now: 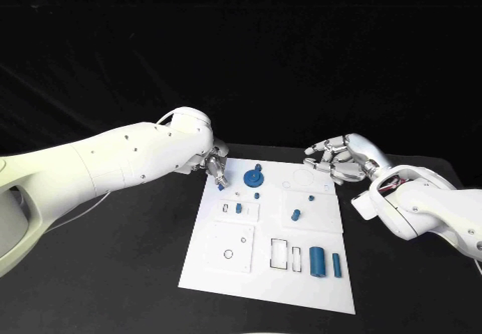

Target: Assemble the parts on the task board

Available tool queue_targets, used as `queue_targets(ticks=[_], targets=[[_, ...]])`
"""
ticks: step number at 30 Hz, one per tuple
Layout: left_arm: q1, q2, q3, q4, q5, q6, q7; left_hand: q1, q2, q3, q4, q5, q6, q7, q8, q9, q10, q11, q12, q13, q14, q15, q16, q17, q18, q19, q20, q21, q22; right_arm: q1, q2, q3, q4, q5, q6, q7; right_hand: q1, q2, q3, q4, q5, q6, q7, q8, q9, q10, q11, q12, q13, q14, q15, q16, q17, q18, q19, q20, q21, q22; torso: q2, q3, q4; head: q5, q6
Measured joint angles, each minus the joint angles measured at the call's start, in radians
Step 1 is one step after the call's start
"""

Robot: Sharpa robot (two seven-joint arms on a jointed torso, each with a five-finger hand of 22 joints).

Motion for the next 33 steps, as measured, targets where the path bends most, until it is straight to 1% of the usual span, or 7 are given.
queue_targets(ticks=[4,5,11,20,28,30,33], targets=[[-0.001,0.002,0.000,-0.001,0.000,0.002,0.000,0.001,-0.001,0.000,0.000,0.000,0.000,0.000,0.000,0.002,0.000,0.000,0.000,-0.002,0.000,0.000,0.000,0.000,0.000,-0.003,0.003,0.000,0.000,0.000,0.001,0.000,0.000,0.000,0.000,0.000,0.000,0.000,0.000,0.000,0.004,0.000,0.000,0.000,0.000,0.000,0.000,0.000,0.000,0.000,0.000,0.000,0.001,0.000,0.000,0.000,0.000,0.000,0.000,0.0000,0.0000,0.000,0.000],[-0.001,0.003,0.000,-0.001,0.000,0.003,0.000,0.006,0.004,0.000,0.000,0.000,0.002,-0.002,0.000,0.003,0.000,0.000,0.000,-0.002,0.000,0.000,0.000,0.000,0.000,-0.004,0.004,0.000,0.000,0.000,0.001,0.000,0.000,0.000,0.000,0.000,0.000,0.000,0.000,0.000,0.004,0.000,0.000,0.000,0.000,0.000,0.000,0.000,0.000,0.000,0.000,0.000,0.001,0.000,0.000,0.000,0.000,0.000,0.000,0.0000,0.0000,0.000,0.000],[-0.002,0.005,0.000,-0.003,-0.001,0.007,0.000,0.011,-0.001,0.000,0.000,0.000,0.004,-0.004,-0.004,0.005,0.000,0.000,0.000,-0.003,0.000,0.000,0.000,0.000,0.000,-0.004,0.004,0.000,0.000,0.000,0.002,0.000,0.000,0.001,0.000,0.001,0.000,0.000,0.000,0.000,0.004,0.000,0.000,0.000,0.000,0.000,0.000,0.000,0.000,0.000,0.000,0.000,0.001,0.000,0.000,0.000,0.000,0.000,0.000,0.0001,0.0001,0.001,-0.001],[-0.004,0.009,0.000,-0.008,-0.002,0.008,0.000,0.034,0.013,0.000,0.000,0.000,0.008,0.000,-0.008,0.010,-0.004,-0.004,0.000,-0.008,0.000,0.000,0.000,0.000,0.000,-0.007,0.000,0.000,0.000,0.000,0.002,0.000,0.000,0.001,0.001,0.001,0.000,0.000,0.000,0.000,0.004,0.000,0.000,0.000,0.000,0.000,0.000,0.000,0.000,0.000,0.000,0.000,0.001,0.000,0.000,0.000,0.000,0.000,0.000,-0.0003,-0.0006,-0.001,-0.002],[-0.006,0.014,0.000,-0.012,-0.002,0.011,0.000,0.047,0.016,0.003,-0.003,0.000,0.011,-0.003,-0.008,0.016,-0.004,-0.004,0.000,-0.004,0.000,0.000,0.000,0.000,0.000,-0.007,0.000,0.000,0.000,0.000,0.002,0.000,0.000,0.002,0.001,0.001,0.000,0.000,0.000,0.000,0.004,0.000,0.000,0.000,0.000,0.000,0.000,0.000,0.000,0.000,0.000,0.000,0.001,0.000,0.000,0.000,0.000,0.001,0.000,0.0000,-0.0007,-0.002,-0.004],[-0.006,0.014,0.000,-0.013,-0.003,0.012,-0.001,0.052,0.021,0.004,-0.004,0.000,0.011,-0.003,-0.008,0.018,-0.004,-0.004,0.000,-0.004,0.000,0.000,0.000,0.000,0.000,-0.007,0.000,0.000,0.000,0.000,0.002,0.000,0.000,0.002,0.001,0.001,0.000,0.000,0.000,0.000,0.004,0.000,0.000,0.000,0.000,0.000,0.000,0.000,0.000,0.000,0.000,0.000,0.001,0.000,0.000,0.000,0.000,0.001,0.000,0.0001,-0.0007,-0.002,-0.004],[-0.007,0.014,0.000,-0.014,-0.003,0.012,-0.001,0.074,0.036,0.016,-0.007,0.000,0.015,-0.007,-0.008,0.024,-0.004,-0.004,0.000,-0.004,0.000,0.000,0.000,0.001,0.000,-0.007,0.000,0.000,0.000,0.000,0.002,0.000,0.000,0.002,0.001,0.001,0.000,0.000,0.000,0.000,0.004,0.001,-0.001,0.000,0.000,0.000,0.000,0.000,0.000,0.000,0.000,0.000,0.001,0.000,0.000,0.000,0.000,0.001,0.000,0.0001,-0.0007,-0.002,-0.005]])
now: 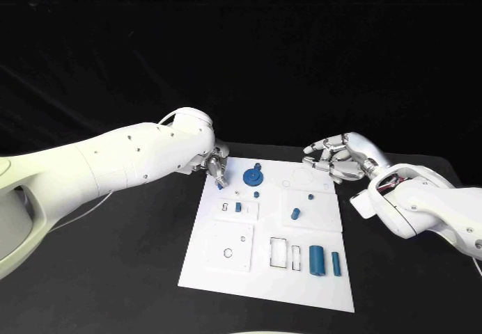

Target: Assemble the parts on the task board

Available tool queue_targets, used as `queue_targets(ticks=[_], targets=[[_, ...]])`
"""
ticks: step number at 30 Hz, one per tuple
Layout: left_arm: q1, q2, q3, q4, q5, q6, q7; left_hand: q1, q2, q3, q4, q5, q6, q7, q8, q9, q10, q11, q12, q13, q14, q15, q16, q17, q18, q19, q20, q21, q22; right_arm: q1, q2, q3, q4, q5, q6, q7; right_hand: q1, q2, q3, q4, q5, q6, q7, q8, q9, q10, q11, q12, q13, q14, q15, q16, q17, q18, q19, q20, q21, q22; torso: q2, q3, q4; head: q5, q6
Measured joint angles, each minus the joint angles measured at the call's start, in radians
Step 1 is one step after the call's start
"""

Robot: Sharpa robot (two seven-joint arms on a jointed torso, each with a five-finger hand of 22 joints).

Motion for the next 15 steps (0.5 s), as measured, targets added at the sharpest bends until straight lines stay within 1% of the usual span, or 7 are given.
queue_targets(ticks=[2,4,5,7,11,13,15], targets=[[0.000,0.000,0.000,0.000,0.000,0.000,0.000,0.016,0.008,0.008,-0.004,0.000,0.000,0.000,0.000,0.005,0.000,0.000,0.000,0.000,0.000,0.000,0.000,0.000,0.000,0.000,0.000,0.000,0.000,0.000,0.000,0.000,0.000,0.000,0.000,0.000,0.000,0.000,0.000,0.000,0.000,0.000,0.000,0.000,0.000,0.000,0.000,0.000,0.000,0.000,0.000,0.000,0.000,0.000,0.000,0.000,0.000,0.000,0.000,0.0000,0.0000,0.000,0.000],[0.000,0.000,0.000,0.000,-0.001,0.001,0.000,0.036,0.011,0.015,-0.009,0.000,0.000,0.000,0.000,0.009,0.000,0.000,-0.003,0.000,0.000,0.000,0.000,0.000,0.000,0.000,0.000,0.000,0.000,0.000,0.000,0.000,0.000,0.000,0.000,0.000,0.000,0.000,0.000,0.000,0.000,0.000,0.000,0.000,0.000,0.000,0.000,0.000,0.000,0.000,0.000,0.000,0.000,0.000,0.000,0.000,0.000,0.000,0.000,0.0000,0.0001,0.000,-0.001],[0.000,0.000,0.000,0.000,-0.001,0.001,0.000,0.043,0.018,0.018,-0.013,0.000,0.000,0.000,0.000,0.012,0.000,0.000,-0.004,0.000,0.000,0.000,0.000,0.000,0.000,0.000,0.000,0.000,0.000,0.000,0.000,0.000,0.000,0.000,0.000,0.000,0.000,0.000,0.000,0.000,0.000,0.000,0.000,0.000,0.000,0.000,0.000,0.000,0.000,0.000,0.000,0.000,0.000,0.000,0.000,0.000,0.000,0.000,0.000,0.0000,0.0001,0.000,-0.001],[0.000,0.001,0.000,-0.001,-0.001,0.003,0.000,0.055,0.017,0.020,-0.015,0.000,0.000,0.000,0.000,0.015,0.000,0.000,-0.004,0.001,0.000,0.000,0.000,0.000,0.000,0.000,0.000,0.000,0.000,0.000,0.000,0.000,0.000,0.000,0.000,0.000,0.000,0.000,0.000,0.000,0.000,0.000,0.000,0.000,0.000,0.000,0.000,0.000,0.000,0.000,0.000,0.000,0.000,0.000,0.000,0.000,0.000,0.000,0.000,0.0000,0.0002,-0.001,-0.002],[0.000,0.002,0.000,-0.003,-0.002,0.005,0.000,0.061,0.023,0.023,-0.018,0.000,0.000,0.000,0.000,0.020,0.000,0.000,-0.004,0.002,0.000,0.000,0.000,0.000,0.000,0.000,0.000,0.004,0.000,0.000,0.000,0.000,0.001,0.000,0.000,0.000,0.000,0.000,0.000,0.000,0.000,0.000,0.000,0.000,0.000,0.000,0.000,0.000,0.000,0.000,0.000,0.000,0.000,0.000,0.000,0.000,0.000,0.000,0.000,0.0000,0.0002,-0.002,-0.003],[0.000,0.002,0.000,-0.004,-0.002,0.006,0.000,0.077,0.031,0.031,-0.019,0.000,0.002,-0.002,0.000,0.023,0.000,0.000,-0.004,0.002,0.000,0.000,0.000,0.000,0.000,0.000,0.000,0.004,0.000,0.000,0.000,0.000,0.001,0.000,0.000,0.000,0.000,0.000,0.000,0.000,0.000,0.000,0.000,0.000,0.000,0.000,0.000,0.000,0.000,0.000,0.000,0.000,0.000,0.000,0.000,0.000,0.000,0.000,0.000,0.0000,0.0001,-0.002,-0.003],[0.000,0.002,0.000,-0.005,-0.002,0.007,0.000,0.094,0.048,0.044,-0.024,0.000,0.003,-0.003,0.000,0.027,0.004,-0.004,-0.004,0.002,0.000,0.000,0.000,0.000,0.000,0.000,0.000,0.004,0.000,0.000,0.000,0.000,0.001,0.001,0.000,0.000,0.000,0.000,0.000,0.000,0.000,0.000,0.000,0.000,0.000,0.000,0.000,0.000,0.000,0.000,0.000,0.000,0.000,0.000,0.000,0.000,0.000,0.000,0.000,0.0000,0.0001,-0.002,-0.003]])
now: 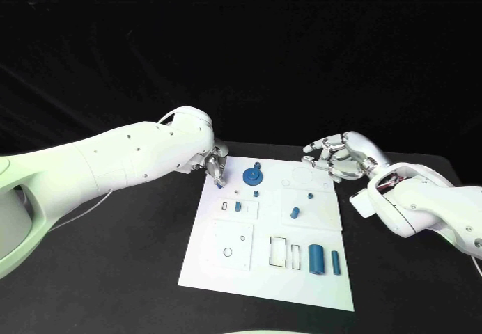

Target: Assemble the parts on the task board

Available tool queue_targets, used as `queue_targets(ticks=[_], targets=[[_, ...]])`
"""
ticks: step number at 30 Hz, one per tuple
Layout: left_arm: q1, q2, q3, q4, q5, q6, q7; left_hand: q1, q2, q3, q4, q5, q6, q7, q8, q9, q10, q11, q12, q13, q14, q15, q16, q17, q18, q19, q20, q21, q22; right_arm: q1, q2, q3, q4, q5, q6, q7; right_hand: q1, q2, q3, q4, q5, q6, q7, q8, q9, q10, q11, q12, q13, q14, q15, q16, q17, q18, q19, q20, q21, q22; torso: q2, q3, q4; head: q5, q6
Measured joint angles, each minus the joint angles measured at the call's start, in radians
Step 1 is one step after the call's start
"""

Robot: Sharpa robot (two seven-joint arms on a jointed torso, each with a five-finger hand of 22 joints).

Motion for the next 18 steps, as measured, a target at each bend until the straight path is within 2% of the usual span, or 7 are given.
queue_targets(ticks=[3,5,9,17,18], targets=[[0.000,0.000,0.000,0.000,0.000,0.000,0.001,0.027,0.026,0.025,-0.020,-0.003,0.000,0.000,-0.005,0.009,0.000,0.000,-0.007,-0.001,0.000,0.000,0.000,0.000,0.000,0.000,0.000,0.000,0.000,0.000,0.000,0.000,0.000,0.000,0.000,0.000,0.000,0.000,0.000,0.000,0.000,0.000,0.000,0.000,0.000,0.000,0.000,0.000,0.000,0.000,0.000,0.000,0.000,0.000,0.000,0.000,0.000,0.000,0.000,0.0000,0.0001,0.000,-0.001],[0.000,0.000,0.000,0.000,0.001,0.000,0.001,0.046,0.033,0.048,-0.037,-0.005,-0.004,0.004,-0.003,0.017,0.000,0.000,-0.007,-0.001,0.000,0.000,0.000,0.000,0.000,0.000,0.000,0.000,0.000,0.000,0.000,0.000,0.000,0.000,0.000,0.000,0.000,0.000,0.000,0.000,0.000,0.000,0.000,0.000,0.000,0.000,0.000,0.000,0.000,0.000,0.000,0.000,0.000,0.000,0.000,0.000,0.000,0.000,0.000,0.0000,0.0000,-0.001,-0.002],[0.000,-0.007,0.001,0.002,0.010,-0.001,0.004,0.064,0.043,0.066,-0.030,-0.005,-0.009,0.009,0.016,0.017,0.006,-0.002,-0.007,0.002,0.000,0.000,0.003,0.000,0.000,0.004,-0.004,0.007,0.000,0.000,0.000,0.000,0.000,0.000,0.000,0.000,0.000,0.000,0.000,0.000,0.000,0.000,0.000,0.000,0.000,0.000,0.000,0.000,0.000,0.000,0.000,0.000,0.000,0.000,0.000,0.000,0.000,0.000,0.000,-0.0001,0.0000,-0.001,-0.002],[0.000,-0.051,0.003,0.024,0.092,-0.037,0.005,0.080,0.022,0.102,0.006,-0.009,-0.009,0.009,0.017,0.017,0.037,-0.008,-0.007,0.021,0.000,0.000,0.016,0.000,0.000,0.009,-0.009,0.027,0.000,0.000,-0.003,0.000,0.000,0.000,0.001,0.000,0.000,0.000,0.000,0.000,0.000,0.000,0.000,0.000,0.000,0.000,0.000,0.000,0.000,0.000,0.000,0.000,0.000,0.000,0.000,0.000,0.000,0.000,-0.001,0.0012,0.0012,0.000,-0.002],[0.000,-0.061,0.004,0.031,0.115,-0.051,0.004,0.073,0.015,0.106,0.010,-0.009,-0.009,0.009,0.035,0.018,0.042,-0.009,-0.003,0.024,0.000,0.000,0.016,0.000,0.000,0.011,-0.011,0.027,0.000,0.000,-0.003,0.000,0.000,0.000,0.001,0.000,0.000,0.000,0.000,0.000,0.000,0.000,0.000,0.000,0.000,0.000,0.000,0.000,0.000,0.000,0.000,0.000,0.000,0.000,0.000,0.000,0.000,0.000,-0.001,0.0012,0.0013,0.000,-0.002]])
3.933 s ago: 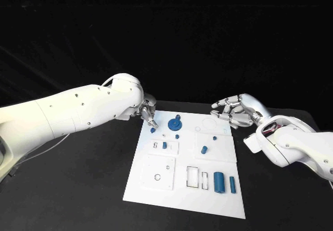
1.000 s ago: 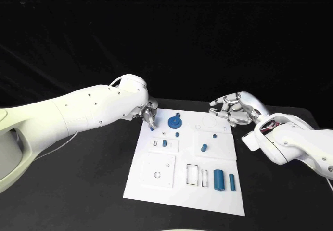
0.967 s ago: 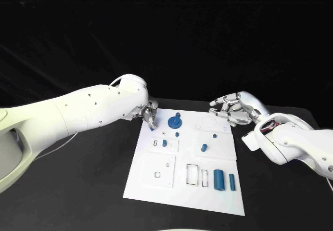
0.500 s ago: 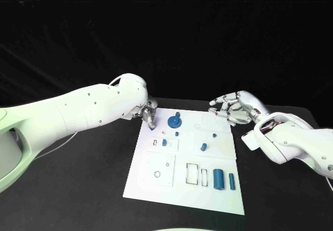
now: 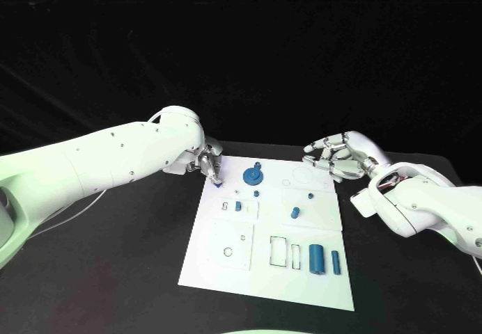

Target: Assemble the parts on the task board

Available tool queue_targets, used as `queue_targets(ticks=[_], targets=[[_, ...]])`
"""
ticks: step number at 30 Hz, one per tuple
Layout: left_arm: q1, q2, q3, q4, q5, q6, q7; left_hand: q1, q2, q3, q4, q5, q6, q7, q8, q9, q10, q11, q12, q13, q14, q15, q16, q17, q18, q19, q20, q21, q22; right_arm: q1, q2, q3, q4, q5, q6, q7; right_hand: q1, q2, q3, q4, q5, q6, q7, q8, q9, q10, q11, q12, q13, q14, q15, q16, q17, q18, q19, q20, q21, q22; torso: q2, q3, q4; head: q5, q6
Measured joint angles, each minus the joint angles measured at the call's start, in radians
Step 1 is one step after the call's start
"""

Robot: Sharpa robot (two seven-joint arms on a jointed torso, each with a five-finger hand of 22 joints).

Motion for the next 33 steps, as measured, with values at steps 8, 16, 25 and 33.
queue_targets(ticks=[8,16,25,33], targets=[[0.001,-0.077,-0.002,0.087,0.173,-0.104,-0.023,-0.058,-0.058,0.085,-0.025,0.006,0.000,0.000,0.043,0.058,0.043,-0.008,0.023,0.032,-0.002,-0.010,0.000,0.000,0.000,0.020,-0.005,0.030,0.001,0.000,-0.004,0.000,0.002,0.000,0.000,0.000,-0.004,0.004,0.000,0.000,0.000,0.000,0.000,0.000,0.001,0.000,0.000,0.000,0.000,0.000,0.000,0.000,0.000,0.000,0.000,0.000,0.000,0.000,-0.003,0.0012,0.0035,0.001,0.000],[-0.002,-0.160,-0.008,0.212,0.349,-0.240,-0.078,-0.097,-0.097,0.127,-0.040,0.037,0.017,-0.009,0.056,0.080,0.070,-0.018,0.034,0.053,-0.002,-0.024,0.000,0.000,-0.016,0.039,-0.018,0.054,0.001,0.000,-0.010,0.000,0.004,0.000,0.000,0.000,-0.004,0.004,0.000,0.000,0.000,0.000,0.000,0.000,0.001,0.000,0.000,0.000,0.000,0.000,0.000,0.000,0.000,0.000,0.000,0.000,0.000,0.000,-0.004,0.0013,0.0049,0.003,0.000],[-0.020,-0.221,-0.011,0.312,0.428,-0.369,-0.154,-0.113,-0.113,0.154,-0.060,0.051,0.028,-0.013,0.056,0.095,0.089,-0.022,0.046,0.073,0.002,-0.027,0.000,0.000,-0.016,0.043,-0.021,0.063,0.001,0.000,-0.012,0.000,0.004,0.000,0.000,-0.001,-0.004,0.004,0.000,0.000,0.000,0.000,0.000,0.001,0.001,0.000,0.000,0.000,-0.001,0.000,0.000,0.000,0.000,0.000,0.000,0.000,-0.006,0.000,-0.004,0.0012,0.0059,0.005,-0.003],[-0.050,-0.246,-0.014,0.369,0.407,-0.430,-0.195,-0.123,-0.123,0.163,-0.071,0.051,0.035,-0.013,0.062,0.095,0.098,-0.024,0.058,0.088,-0.002,-0.031,0.000,0.000,-0.016,0.043,-0.021,0.072,0.001,0.000,-0.014,0.000,0.006,0.000,0.000,-0.001,-0.004,0.004,0.000,0.000,0.000,0.000,0.000,0.004,0.000,0.000,0.000,0.000,-0.002,0.000,0.000,0.000,0.000,0.000,0.000,0.000,-0.006,0.000,-0.004,0.0012,0.0052,0.006,-0.008]])
